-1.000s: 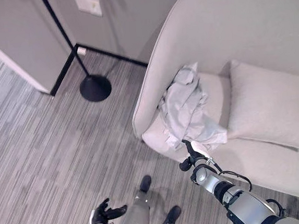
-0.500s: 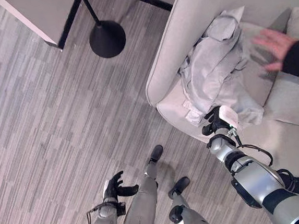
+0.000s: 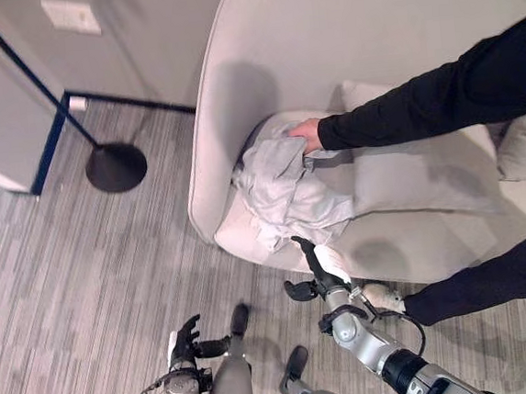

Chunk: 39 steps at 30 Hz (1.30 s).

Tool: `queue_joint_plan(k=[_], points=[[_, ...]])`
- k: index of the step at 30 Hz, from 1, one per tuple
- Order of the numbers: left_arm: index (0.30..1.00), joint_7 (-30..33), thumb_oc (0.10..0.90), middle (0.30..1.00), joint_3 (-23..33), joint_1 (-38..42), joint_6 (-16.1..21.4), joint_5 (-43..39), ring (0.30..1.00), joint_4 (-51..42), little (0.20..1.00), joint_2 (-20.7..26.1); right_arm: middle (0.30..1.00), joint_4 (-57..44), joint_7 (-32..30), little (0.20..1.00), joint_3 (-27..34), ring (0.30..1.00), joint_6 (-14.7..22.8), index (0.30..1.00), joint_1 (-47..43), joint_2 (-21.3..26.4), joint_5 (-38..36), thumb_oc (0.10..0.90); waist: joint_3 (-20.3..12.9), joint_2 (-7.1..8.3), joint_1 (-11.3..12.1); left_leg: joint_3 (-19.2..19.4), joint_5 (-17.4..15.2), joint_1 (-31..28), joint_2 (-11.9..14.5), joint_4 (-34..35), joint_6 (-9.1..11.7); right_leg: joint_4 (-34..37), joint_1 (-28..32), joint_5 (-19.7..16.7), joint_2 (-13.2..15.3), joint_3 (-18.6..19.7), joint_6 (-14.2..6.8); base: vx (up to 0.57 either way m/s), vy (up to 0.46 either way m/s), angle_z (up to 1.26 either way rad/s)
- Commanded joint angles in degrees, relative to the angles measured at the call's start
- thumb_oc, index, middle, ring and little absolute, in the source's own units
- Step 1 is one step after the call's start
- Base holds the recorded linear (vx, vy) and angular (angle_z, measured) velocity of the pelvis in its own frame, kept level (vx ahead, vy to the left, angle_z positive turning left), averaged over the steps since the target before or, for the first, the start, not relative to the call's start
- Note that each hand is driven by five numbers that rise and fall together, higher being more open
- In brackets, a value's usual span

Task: Hang the clothes on the sofa on the clothes rack.

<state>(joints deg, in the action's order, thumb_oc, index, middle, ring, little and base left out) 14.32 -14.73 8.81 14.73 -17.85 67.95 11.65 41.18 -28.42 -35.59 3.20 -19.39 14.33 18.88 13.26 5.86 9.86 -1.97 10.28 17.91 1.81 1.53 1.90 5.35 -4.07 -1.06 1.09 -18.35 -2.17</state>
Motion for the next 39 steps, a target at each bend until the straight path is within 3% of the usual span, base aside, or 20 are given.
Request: queue_joint_plan(k=[1,9,17,39], points=[[0.900,0.6,0.800,0.900,-1.7,-3.2,1.0,1.0,0.900,2.5,0.900,-1.9,0.900,-2.4,0.8,0.900,1.7,0.900,3.3,0.900,-2.9,2.4,3.3,0.800,-3.4,-2.08,0.7,0.9,-1.7,1.1,3.8,2.3,2.5,-0.4,4.3,7.6,2.3,-0.8,-2.9,0.00,-0.015,-0.13],[0.900,-1.2,0.800,0.900,3.4,-4.9,0.0,-3.4,0.900,5.5,0.900,-3.0,0.900,-4.6,2.6,0.900,4.2,0.900,3.1,0.900,1.2,4.1,3.1,0.800,-7.3,-3.65,-0.4,1.8,-1.4,-2.1,4.6,2.2,2.8,-0.4,7.9,8.9,1.7,-0.4,-2.2,0.03,-0.010,-0.03],[0.900,-2.9,0.800,0.900,3.7,-5.8,-0.4,-2.8,0.900,6.3,0.900,-3.7,0.900,-4.6,4.4,0.900,4.3,0.900,3.2,0.900,2.4,4.0,3.1,0.800,-8.8,-4.25,-0.6,2.1,-1.6,-3.6,4.5,2.4,2.8,-0.4,9.3,9.3,1.5,0.0,-2.0,0.01,0.001,0.00],[0.900,-3.4,0.800,0.900,3.8,-6.3,-0.8,-1.3,0.900,7.8,0.900,-3.3,0.900,-3.3,5.2,0.900,5.1,0.900,3.6,0.900,3.1,3.4,0.5,0.800,-9.6,-3.74,-1.1,2.7,-2.6,-4.4,3.3,2.9,2.0,-0.4,9.4,8.7,2.8,0.3,-2.7,0.01,0.013,0.00]])
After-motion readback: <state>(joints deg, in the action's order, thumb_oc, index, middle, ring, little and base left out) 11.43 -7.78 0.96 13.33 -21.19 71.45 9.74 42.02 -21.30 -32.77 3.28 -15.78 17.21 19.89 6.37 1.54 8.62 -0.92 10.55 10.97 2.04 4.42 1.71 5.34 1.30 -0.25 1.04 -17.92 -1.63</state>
